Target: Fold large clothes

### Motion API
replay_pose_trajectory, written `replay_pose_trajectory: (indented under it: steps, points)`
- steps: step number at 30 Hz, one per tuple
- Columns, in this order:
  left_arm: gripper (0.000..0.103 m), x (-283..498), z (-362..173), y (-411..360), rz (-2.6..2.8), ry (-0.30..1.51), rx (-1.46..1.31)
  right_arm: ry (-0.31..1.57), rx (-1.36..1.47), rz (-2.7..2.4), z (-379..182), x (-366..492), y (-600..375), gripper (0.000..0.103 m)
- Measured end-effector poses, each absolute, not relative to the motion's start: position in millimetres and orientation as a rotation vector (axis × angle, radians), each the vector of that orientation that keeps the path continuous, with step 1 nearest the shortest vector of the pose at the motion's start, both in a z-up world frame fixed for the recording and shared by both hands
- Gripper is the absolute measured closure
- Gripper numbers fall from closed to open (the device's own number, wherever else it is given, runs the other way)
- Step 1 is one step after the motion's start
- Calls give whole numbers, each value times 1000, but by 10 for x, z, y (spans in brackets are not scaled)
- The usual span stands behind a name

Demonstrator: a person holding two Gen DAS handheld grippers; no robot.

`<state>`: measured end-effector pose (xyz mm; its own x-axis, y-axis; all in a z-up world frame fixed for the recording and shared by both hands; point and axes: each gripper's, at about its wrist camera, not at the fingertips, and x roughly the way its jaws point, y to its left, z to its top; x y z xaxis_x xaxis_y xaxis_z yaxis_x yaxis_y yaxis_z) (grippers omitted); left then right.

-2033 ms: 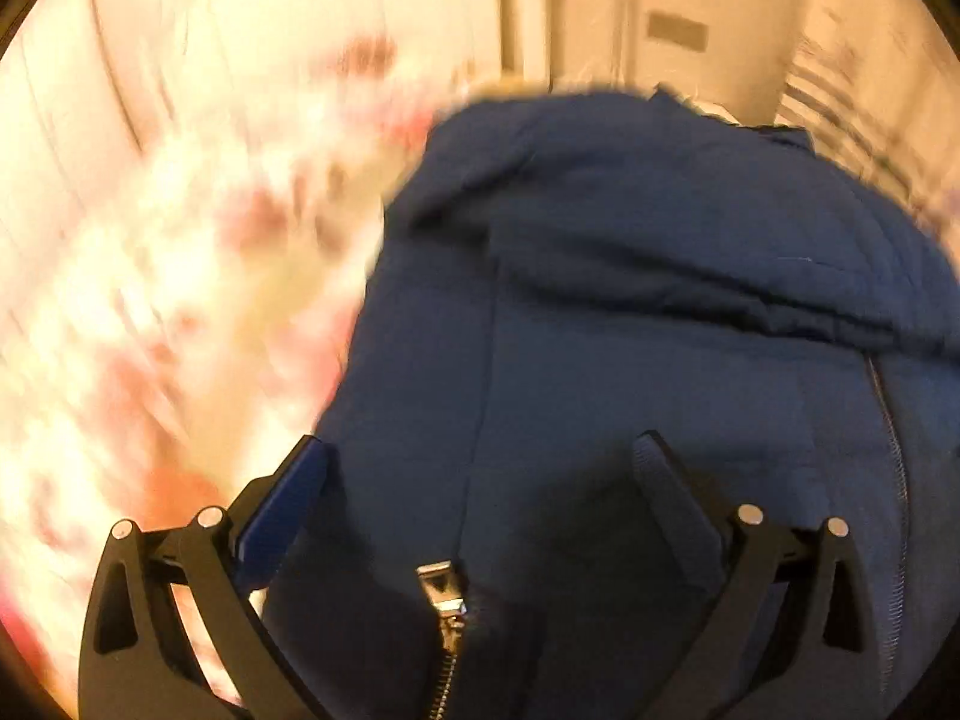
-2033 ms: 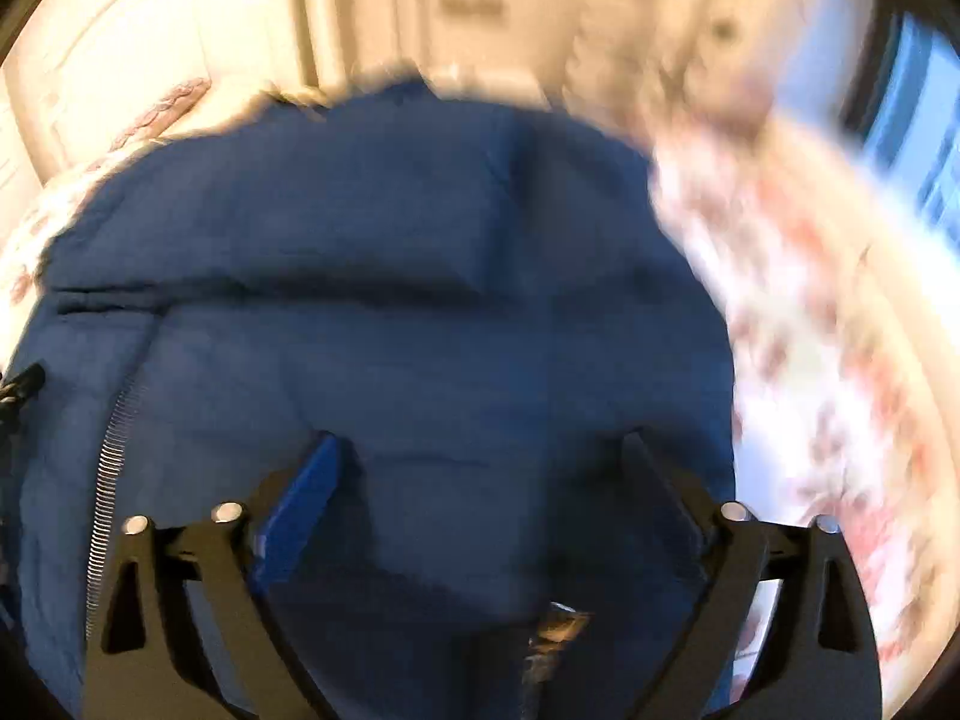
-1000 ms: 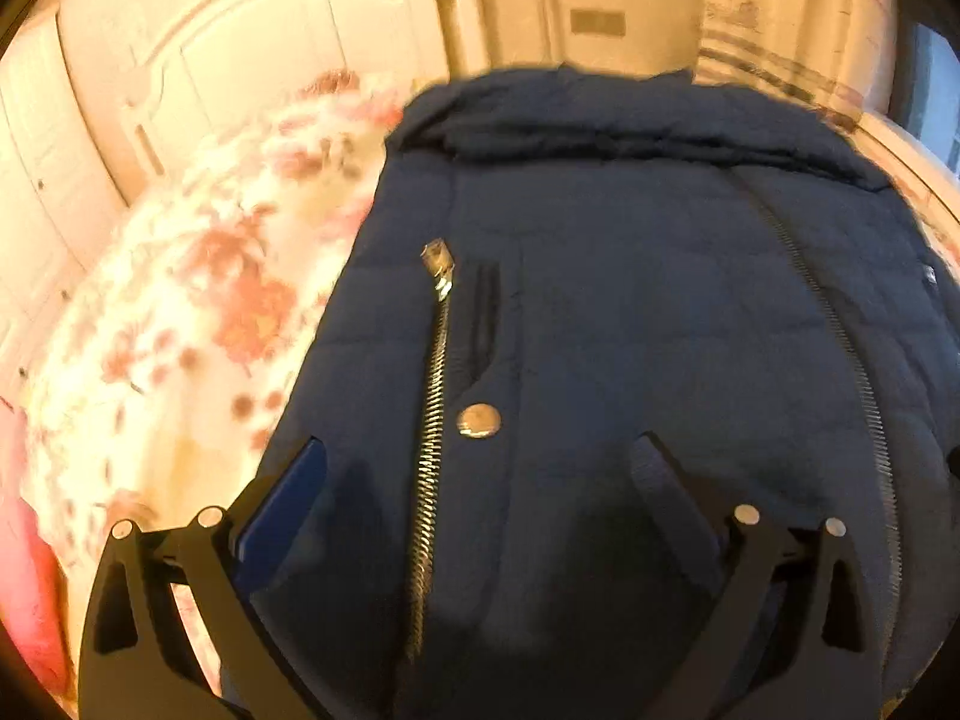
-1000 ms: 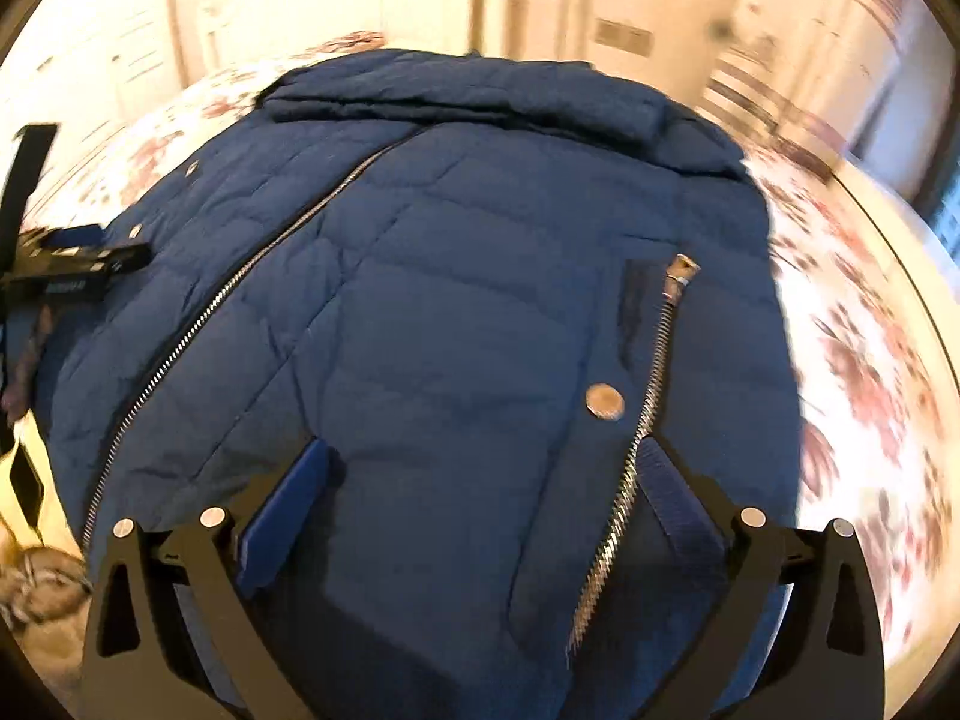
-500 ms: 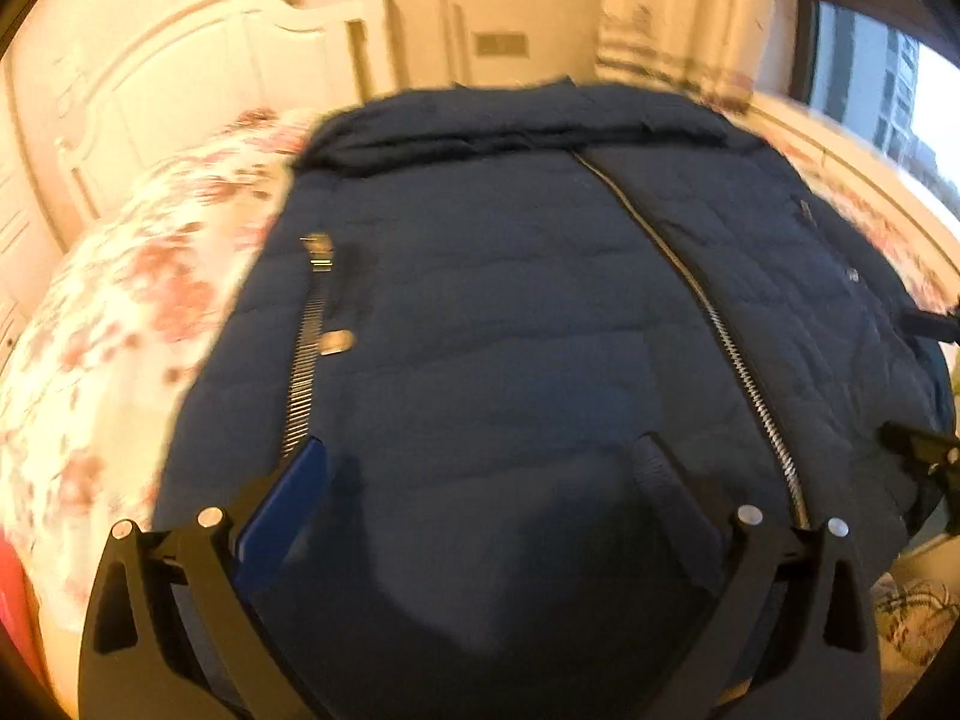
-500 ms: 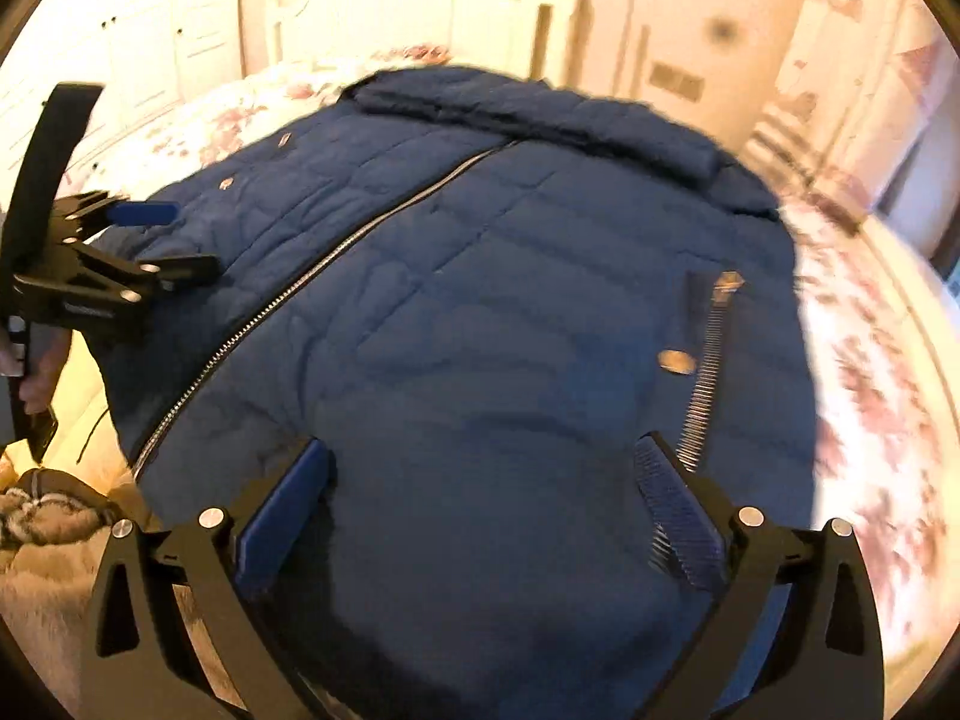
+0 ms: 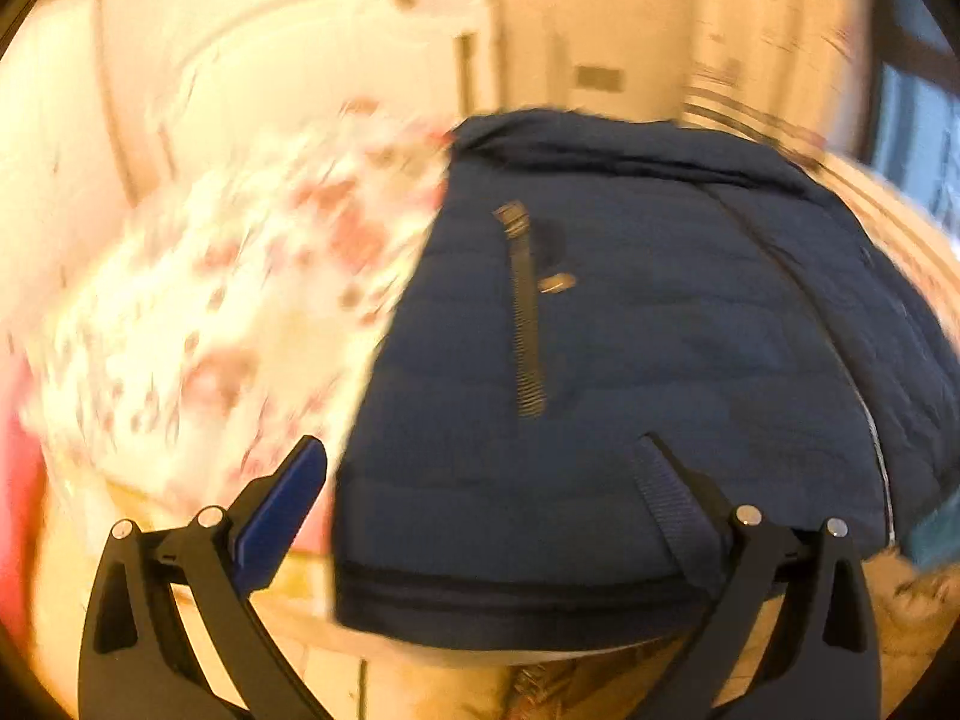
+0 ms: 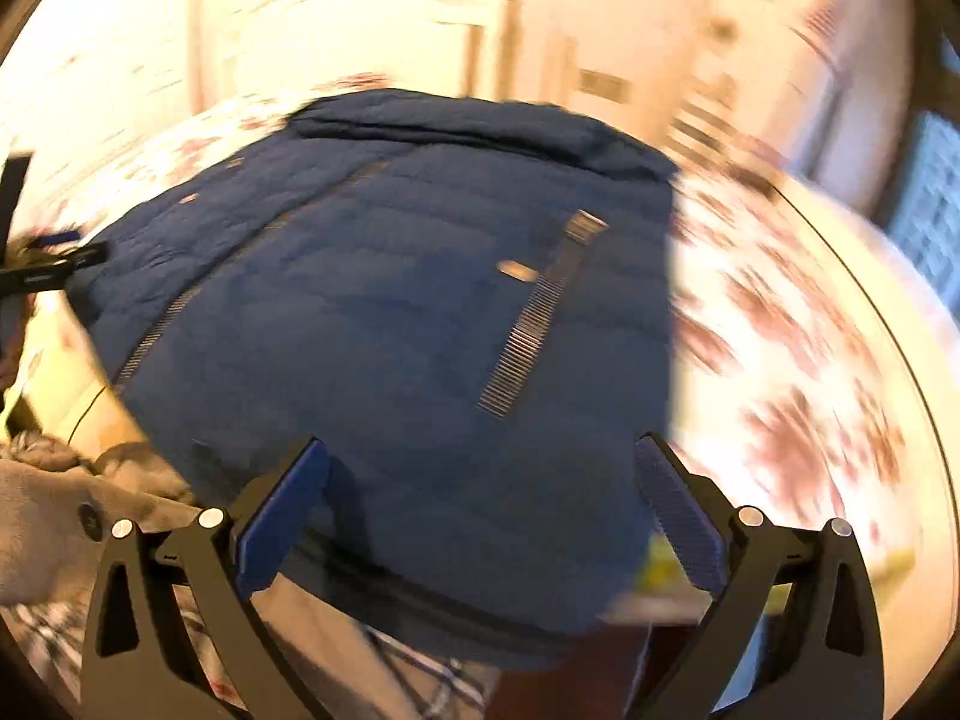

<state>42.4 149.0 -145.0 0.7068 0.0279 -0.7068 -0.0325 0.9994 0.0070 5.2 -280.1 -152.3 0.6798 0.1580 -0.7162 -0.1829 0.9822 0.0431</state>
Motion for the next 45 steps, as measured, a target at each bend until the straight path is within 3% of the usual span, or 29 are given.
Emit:
replay_pose_trajectory:
  steps: [5, 7, 9, 15, 20, 21, 22, 24, 28, 32, 37, 42, 45]
  points:
    - [2, 436, -1569, 1756, -5, 823, -132, 800, 138, 182, -1655, -124, -3132, 10]
    - [2, 423, -1553, 1676, -5, 818, -100, 795, 119, 200, -1668, -177, -3098, 19]
    - [14, 409, -1533, 1578, -43, 815, -82, 798, 128, 258, -1687, -208, -3066, 29]
    - [19, 334, -1553, 1602, -72, 810, -86, 846, 296, 301, -1854, -301, -3268, 35]
    - [12, 343, -1576, 1563, -65, 814, -55, 829, 388, 351, -1917, -304, -3250, 36]
    - [22, 352, -1567, 1548, -73, 815, -60, 830, 376, 353, -1906, -302, -3212, 37]
    - [28, 349, -1545, 1521, -83, 816, -60, 829, 349, 364, -1889, -310, -3167, 45]
    - [66, 316, -1490, 1502, -123, 804, -69, 813, 304, 365, -1823, -339, -3113, 59]
    - [76, 298, -1450, 1487, -163, 794, -99, 735, 259, 348, -1682, -421, -3073, 81]
    - [83, 135, -1396, 1374, -193, 777, -105, 692, 194, 275, -1563, -414, -3055, 87]
    - [81, -131, -1440, 1182, -254, 803, -72, 669, 285, 314, -1470, -466, -3379, 88]
    - [39, -81, -1639, 1422, -239, 877, -177, 706, 420, 359, -1603, -466, -3531, 85]
    - [23, -127, -1642, 1483, -270, 875, -207, 725, 525, 361, -1749, -443, -3688, 80]
